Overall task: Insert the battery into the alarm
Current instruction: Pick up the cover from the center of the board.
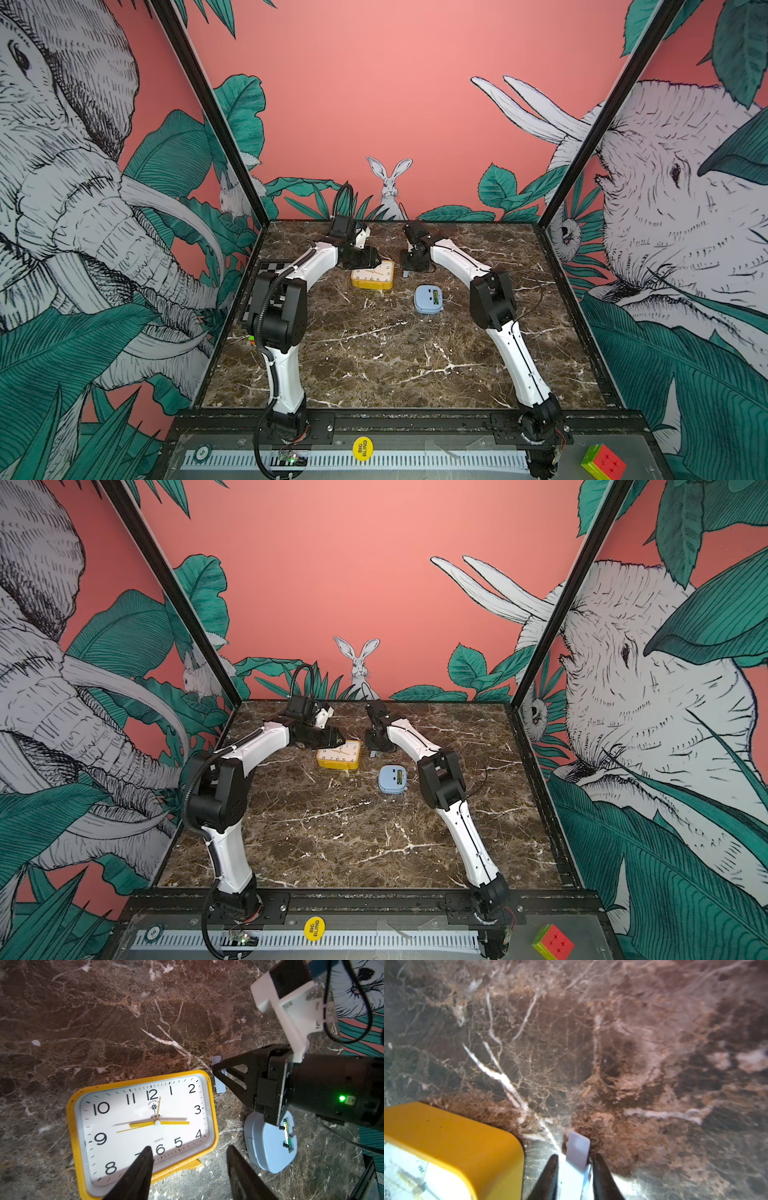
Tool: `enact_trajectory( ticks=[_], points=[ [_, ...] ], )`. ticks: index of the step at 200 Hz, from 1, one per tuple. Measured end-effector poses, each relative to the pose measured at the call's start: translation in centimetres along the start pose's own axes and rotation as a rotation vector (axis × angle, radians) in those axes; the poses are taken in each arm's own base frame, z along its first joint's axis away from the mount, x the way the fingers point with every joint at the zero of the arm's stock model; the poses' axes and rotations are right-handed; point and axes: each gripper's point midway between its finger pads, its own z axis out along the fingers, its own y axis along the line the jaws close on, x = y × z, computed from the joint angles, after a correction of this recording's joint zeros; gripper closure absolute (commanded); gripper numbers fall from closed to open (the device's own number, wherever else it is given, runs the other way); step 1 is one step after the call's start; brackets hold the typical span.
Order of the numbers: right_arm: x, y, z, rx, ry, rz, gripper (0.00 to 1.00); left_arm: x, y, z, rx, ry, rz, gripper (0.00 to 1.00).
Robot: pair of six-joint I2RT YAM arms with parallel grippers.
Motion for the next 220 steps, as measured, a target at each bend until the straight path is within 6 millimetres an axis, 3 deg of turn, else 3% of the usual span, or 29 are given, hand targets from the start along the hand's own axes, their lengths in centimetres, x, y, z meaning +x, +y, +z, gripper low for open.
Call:
enact_trajectory(
  ticks=[29, 93, 220],
  points=[
    [0.1, -0.2, 0.0, 0.012, 0.003, -0.026, 0.61, 0.0, 0.0, 0.0, 0.002, 0.000, -0.001, 0.41],
    [0.4, -0.5, -0.2, 0.022, 0.010, -0.025, 0.67, 0.0, -0.1, -0.1, 0.014, 0.002, -0.006, 0.41],
    [0.5, -1.0, -0.3, -0.080, 0.027, 0.088, 0.87, 0.3, 0.0, 0.4, 0.016, 0.015, -0.015, 0.41]
  ],
)
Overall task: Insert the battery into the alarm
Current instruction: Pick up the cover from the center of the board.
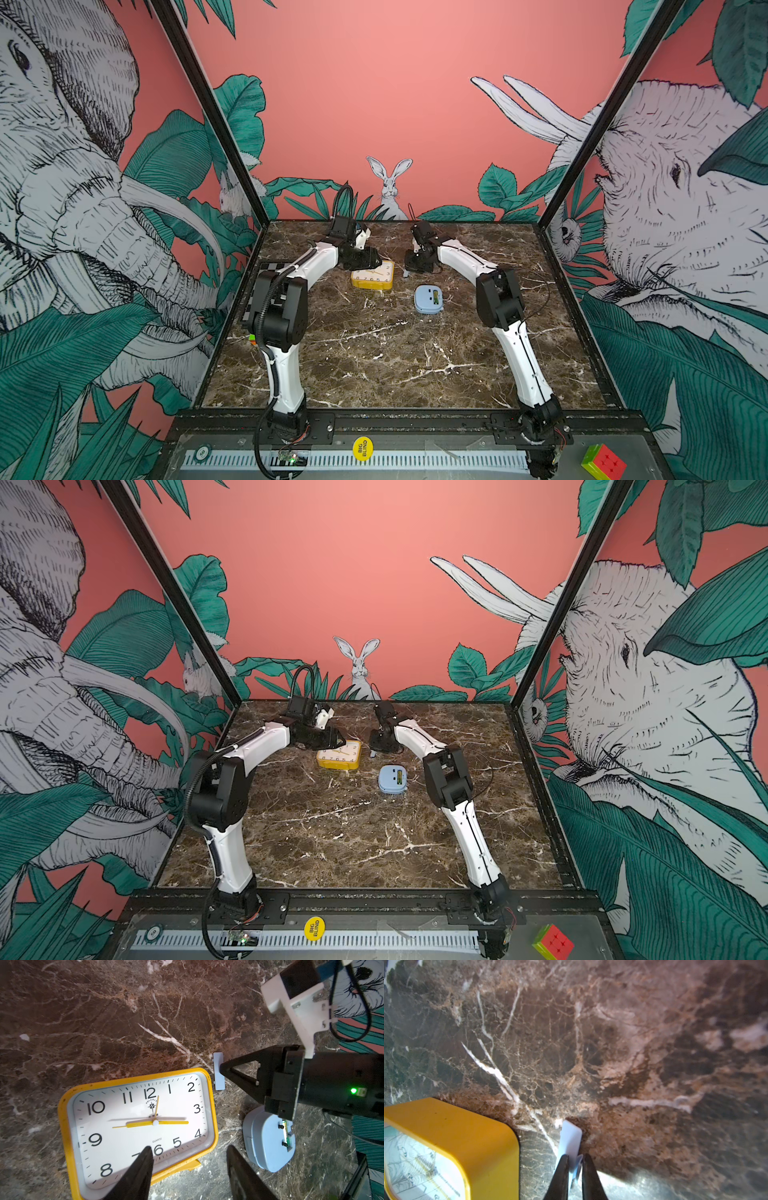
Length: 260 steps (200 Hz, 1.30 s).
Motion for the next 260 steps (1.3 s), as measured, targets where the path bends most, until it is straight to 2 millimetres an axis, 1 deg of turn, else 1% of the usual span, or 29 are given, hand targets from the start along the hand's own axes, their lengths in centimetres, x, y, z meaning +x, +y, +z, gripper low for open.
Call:
enact_trajectory(
  ticks=[19, 46, 126, 158, 202, 229, 250, 260],
  points=[
    [0.1, 0.1, 0.0, -0.006, 0.004, 0.001, 0.88, 0.0, 0.0, 0.0, 0.000, 0.000, -0.001, 0.41],
    [0.0, 0.2, 0.0, -0.023, 0.004, 0.004, 0.93, 0.0, 0.0, 0.0, 0.000, 0.001, -0.002, 0.41],
    [0.1, 0.3, -0.2, -0.047, -0.007, 0.020, 1.00, 0.2, 0.2, 0.3, -0.001, 0.008, -0.012, 0.41],
    [0.2, 0.2, -0.3, -0.074, -0.013, 0.043, 1.00, 0.3, 0.2, 0.4, 0.000, 0.011, -0.017, 0.41],
    [0.7, -0.6, -0.8, -0.152, -0.036, 0.128, 1.00, 0.2, 0.1, 0.4, 0.008, 0.007, -0.021, 0.41],
    [0.1, -1.1, -1.6, -0.177, -0.062, 0.153, 1.00, 0.2, -0.1, 0.6, 0.024, 0.002, -0.025, 0.41],
    [-0.8, -1.1, -2.9, -0.199, -0.097, 0.153, 1.00, 0.6, 0.0, 0.9, 0.034, 0.007, -0.037, 0.41],
    [-1.2, -1.0, -4.0, -0.212, -0.117, 0.151, 1.00, 0.8, 0.0, 1.0, 0.039, 0.009, -0.043, 0.41]
  ],
)
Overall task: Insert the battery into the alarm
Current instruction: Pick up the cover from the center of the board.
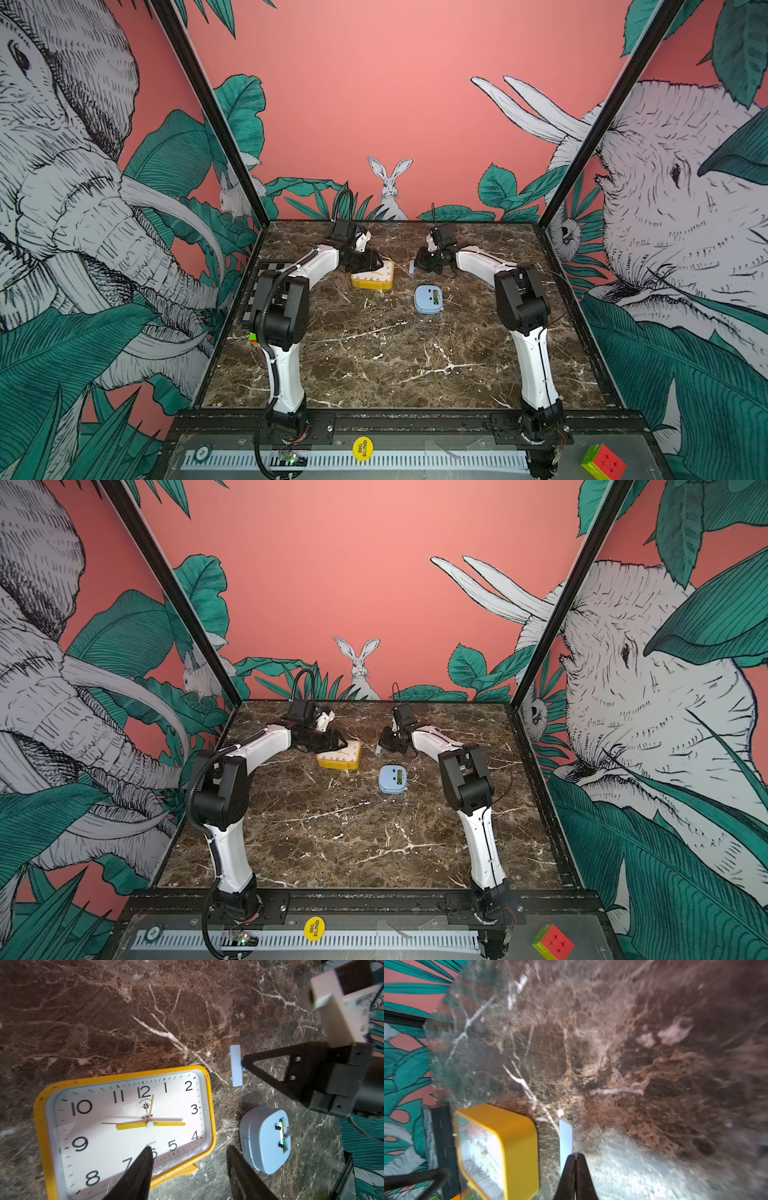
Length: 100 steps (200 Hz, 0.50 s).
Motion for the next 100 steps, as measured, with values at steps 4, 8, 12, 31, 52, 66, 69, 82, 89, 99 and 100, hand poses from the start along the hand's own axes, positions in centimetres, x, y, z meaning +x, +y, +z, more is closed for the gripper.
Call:
enact_trajectory(
  ticks=[4, 8, 12, 31, 52, 66, 69, 82, 89, 99, 100],
  points=[
    [-0.2, 0.1, -0.4, -0.006, -0.006, 0.000, 1.00, 0.1, 0.0, 0.1, 0.003, 0.003, -0.001, 0.41],
    [-0.3, 0.2, -0.8, -0.010, -0.011, 0.000, 1.00, 0.3, -0.1, 0.2, 0.006, 0.005, -0.001, 0.41],
    [-0.5, 0.3, -1.3, -0.016, -0.019, -0.002, 1.00, 0.4, -0.2, 0.2, 0.008, 0.008, -0.002, 0.41],
    [-1.2, 0.9, -3.5, -0.047, -0.051, -0.011, 1.00, 0.8, -0.8, 0.5, 0.026, 0.013, 0.001, 0.41],
    [-1.5, 0.7, -6.2, -0.071, -0.075, -0.017, 1.00, 1.1, -2.5, 1.0, 0.056, 0.020, 0.023, 0.41],
    [-1.4, 0.2, -8.0, -0.079, -0.083, -0.021, 1.00, 1.5, -4.0, 1.4, 0.081, 0.028, 0.050, 0.41],
    [-1.4, 0.0, -8.3, -0.080, -0.085, -0.022, 1.00, 1.7, -4.3, 1.6, 0.087, 0.031, 0.056, 0.41],
    [-1.0, -0.8, -9.7, -0.083, -0.085, -0.023, 1.00, 2.4, -5.8, 2.0, 0.109, 0.047, 0.081, 0.41],
    [-0.7, -1.3, -10.4, -0.083, -0.083, -0.023, 1.00, 2.6, -6.4, 2.2, 0.119, 0.053, 0.091, 0.41],
    [-0.1, -2.0, -11.3, -0.081, -0.077, -0.019, 1.00, 3.1, -7.3, 2.5, 0.137, 0.065, 0.105, 0.41],
    [0.0, -2.1, -11.4, -0.080, -0.077, -0.019, 1.00, 3.2, -7.5, 2.5, 0.139, 0.067, 0.107, 0.41]
  ],
)
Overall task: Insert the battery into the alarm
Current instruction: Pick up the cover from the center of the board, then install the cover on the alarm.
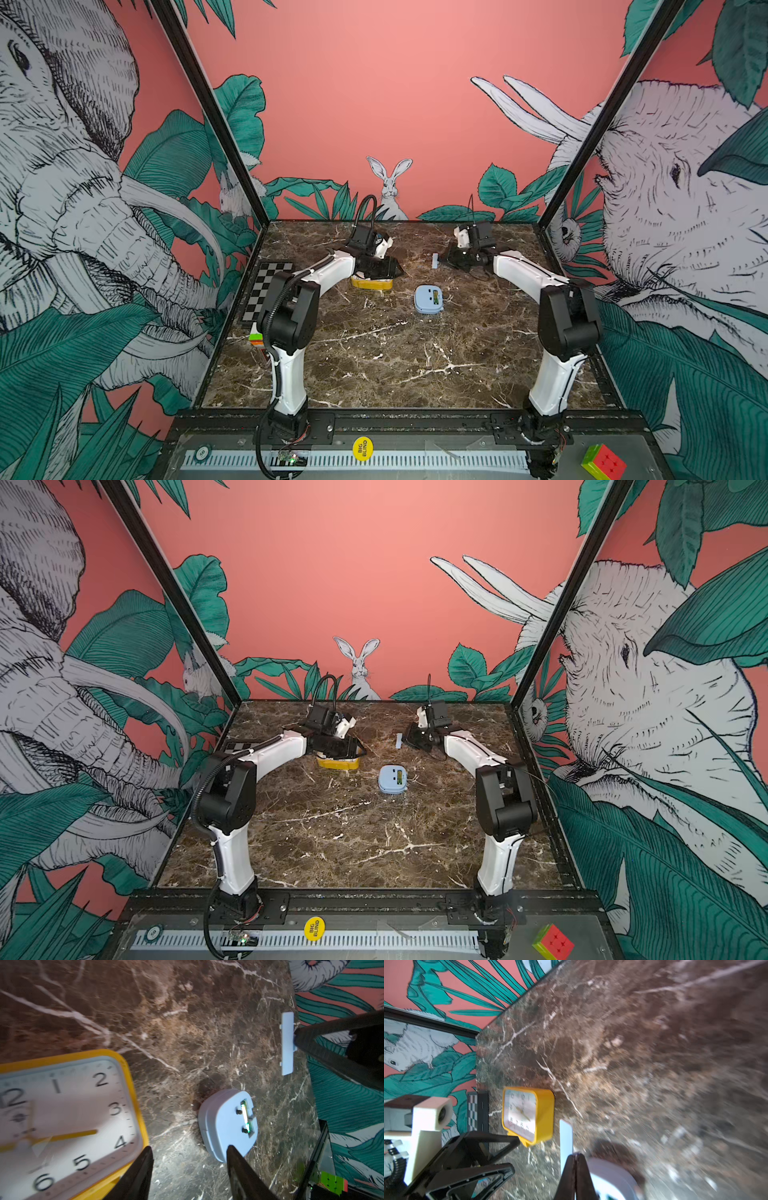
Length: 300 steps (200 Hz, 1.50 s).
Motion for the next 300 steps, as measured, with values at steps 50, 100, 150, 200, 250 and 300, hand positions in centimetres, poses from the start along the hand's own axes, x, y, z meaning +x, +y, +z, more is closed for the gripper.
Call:
enact_trajectory(
  ticks=[50, 100, 150, 200, 250, 300],
  points=[
    [4.0, -2.3, -2.6, -0.006, 0.080, 0.022, 1.00, 0.8, -2.2, 1.6, 0.054, 0.043, 0.028, 0.41],
    [7.8, -3.2, -3.2, -0.020, 0.146, 0.050, 1.00, 2.7, -2.6, 3.4, 0.086, 0.114, 0.013, 0.42],
    [9.8, -3.5, -2.5, -0.024, 0.180, 0.053, 1.00, 3.9, -2.8, 4.2, 0.109, 0.175, -0.002, 0.45],
    [10.3, -2.6, -1.6, -0.034, 0.184, 0.019, 1.00, 5.6, -2.5, 4.7, 0.121, 0.245, -0.026, 0.50],
    [10.1, -2.9, -0.8, -0.001, 0.189, -0.017, 1.00, 6.3, -2.5, 4.5, 0.125, 0.275, -0.030, 0.52],
    [10.2, -3.6, -0.5, 0.033, 0.189, -0.025, 1.00, 6.4, -2.2, 4.9, 0.114, 0.289, -0.032, 0.51]
  ],
)
